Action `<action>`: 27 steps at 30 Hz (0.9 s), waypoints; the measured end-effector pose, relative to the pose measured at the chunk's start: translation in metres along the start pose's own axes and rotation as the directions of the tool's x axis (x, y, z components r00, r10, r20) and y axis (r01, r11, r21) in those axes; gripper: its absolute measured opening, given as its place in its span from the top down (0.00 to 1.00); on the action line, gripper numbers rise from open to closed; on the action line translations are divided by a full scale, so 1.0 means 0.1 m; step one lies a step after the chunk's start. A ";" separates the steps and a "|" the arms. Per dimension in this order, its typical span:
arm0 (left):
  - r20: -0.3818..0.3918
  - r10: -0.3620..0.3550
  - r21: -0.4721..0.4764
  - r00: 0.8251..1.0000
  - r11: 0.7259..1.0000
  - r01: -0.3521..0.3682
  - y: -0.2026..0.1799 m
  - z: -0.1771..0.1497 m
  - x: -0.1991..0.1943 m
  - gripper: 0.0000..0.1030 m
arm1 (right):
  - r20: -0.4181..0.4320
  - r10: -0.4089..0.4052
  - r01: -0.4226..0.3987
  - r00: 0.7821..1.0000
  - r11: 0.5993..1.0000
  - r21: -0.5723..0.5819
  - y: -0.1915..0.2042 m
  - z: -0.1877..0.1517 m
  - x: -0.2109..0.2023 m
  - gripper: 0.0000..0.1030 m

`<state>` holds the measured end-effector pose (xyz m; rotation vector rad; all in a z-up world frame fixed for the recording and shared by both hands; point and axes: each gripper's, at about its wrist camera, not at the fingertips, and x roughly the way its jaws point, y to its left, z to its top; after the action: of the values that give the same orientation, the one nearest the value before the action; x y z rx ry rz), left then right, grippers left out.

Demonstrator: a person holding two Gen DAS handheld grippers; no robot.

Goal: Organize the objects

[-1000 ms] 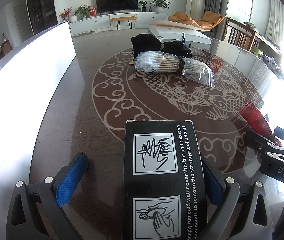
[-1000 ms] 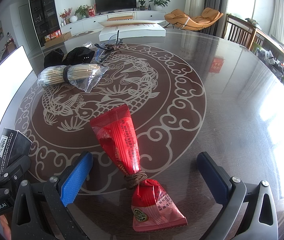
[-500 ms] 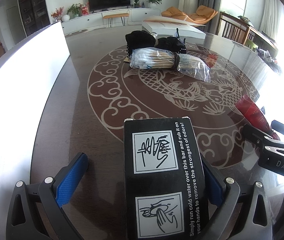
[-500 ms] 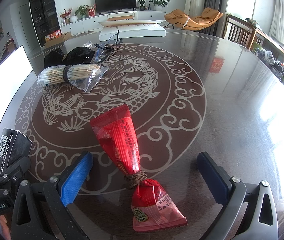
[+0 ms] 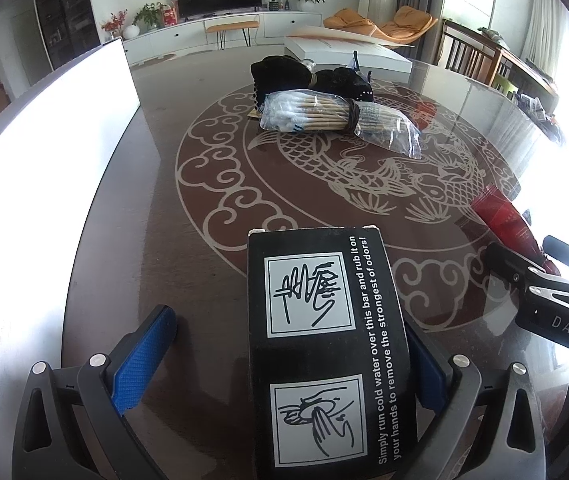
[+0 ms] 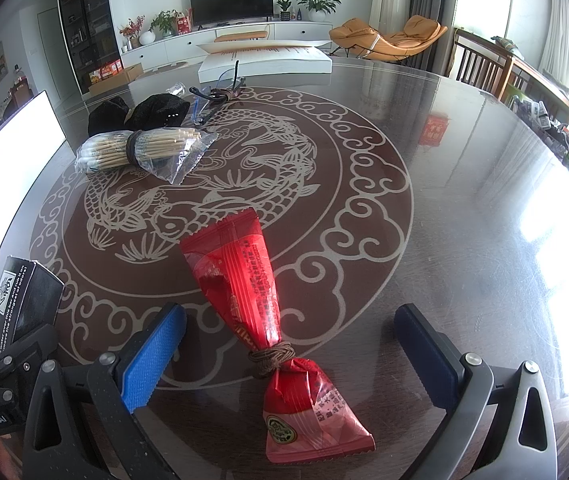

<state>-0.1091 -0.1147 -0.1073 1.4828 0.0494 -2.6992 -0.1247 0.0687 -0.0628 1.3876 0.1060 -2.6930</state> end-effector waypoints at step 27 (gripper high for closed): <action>0.000 -0.103 0.024 0.995 0.994 0.103 0.21 -0.14 -0.25 0.44 | -0.105 0.210 -0.198 0.972 0.974 0.109 -0.39 0.24 0.02 0.00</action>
<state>-0.0825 -0.1337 -0.0934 1.5270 0.0962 -2.7903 -0.1504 0.1047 -0.0501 1.4917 -0.1540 -2.4798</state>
